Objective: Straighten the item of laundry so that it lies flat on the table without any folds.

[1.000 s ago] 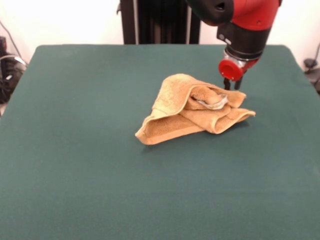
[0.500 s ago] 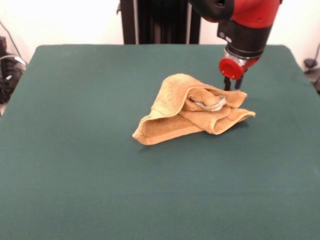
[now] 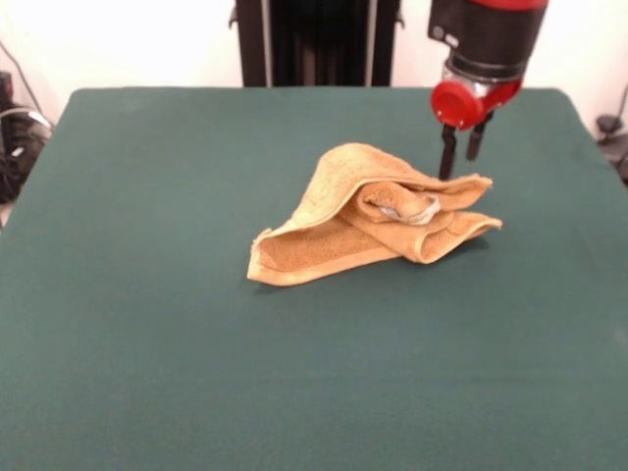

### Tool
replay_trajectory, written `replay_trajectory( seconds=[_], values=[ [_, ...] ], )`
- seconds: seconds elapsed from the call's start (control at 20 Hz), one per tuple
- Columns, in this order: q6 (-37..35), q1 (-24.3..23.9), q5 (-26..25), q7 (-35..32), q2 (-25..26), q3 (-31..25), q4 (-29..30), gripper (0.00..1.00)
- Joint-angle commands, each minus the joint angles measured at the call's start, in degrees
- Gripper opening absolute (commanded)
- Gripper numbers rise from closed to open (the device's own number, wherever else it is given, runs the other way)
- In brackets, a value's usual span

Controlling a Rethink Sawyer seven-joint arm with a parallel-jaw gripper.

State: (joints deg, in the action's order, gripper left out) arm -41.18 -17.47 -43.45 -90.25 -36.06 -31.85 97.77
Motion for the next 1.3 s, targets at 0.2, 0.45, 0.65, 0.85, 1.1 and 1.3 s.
replay_trajectory(
  seconds=[0.2, 0.45, 0.65, 0.85, 1.1, 1.3],
  values=[
    [-4.69, -0.77, 3.28, 9.95, -2.52, -5.25, 2.24, 1.00],
    [-4.60, -0.38, 2.98, 10.70, -2.00, -5.11, 1.48, 1.00],
    [-4.19, -0.08, 2.48, 10.88, -1.41, -4.95, 1.03, 1.00],
    [-4.18, -0.15, 2.07, 11.70, -0.69, -5.08, 0.51, 1.00],
    [-4.05, -0.53, 1.80, 12.54, 1.00, -5.22, -0.84, 1.00],
    [-3.76, -0.18, 0.52, 13.42, 4.28, -4.83, -4.37, 1.00]
  ],
)
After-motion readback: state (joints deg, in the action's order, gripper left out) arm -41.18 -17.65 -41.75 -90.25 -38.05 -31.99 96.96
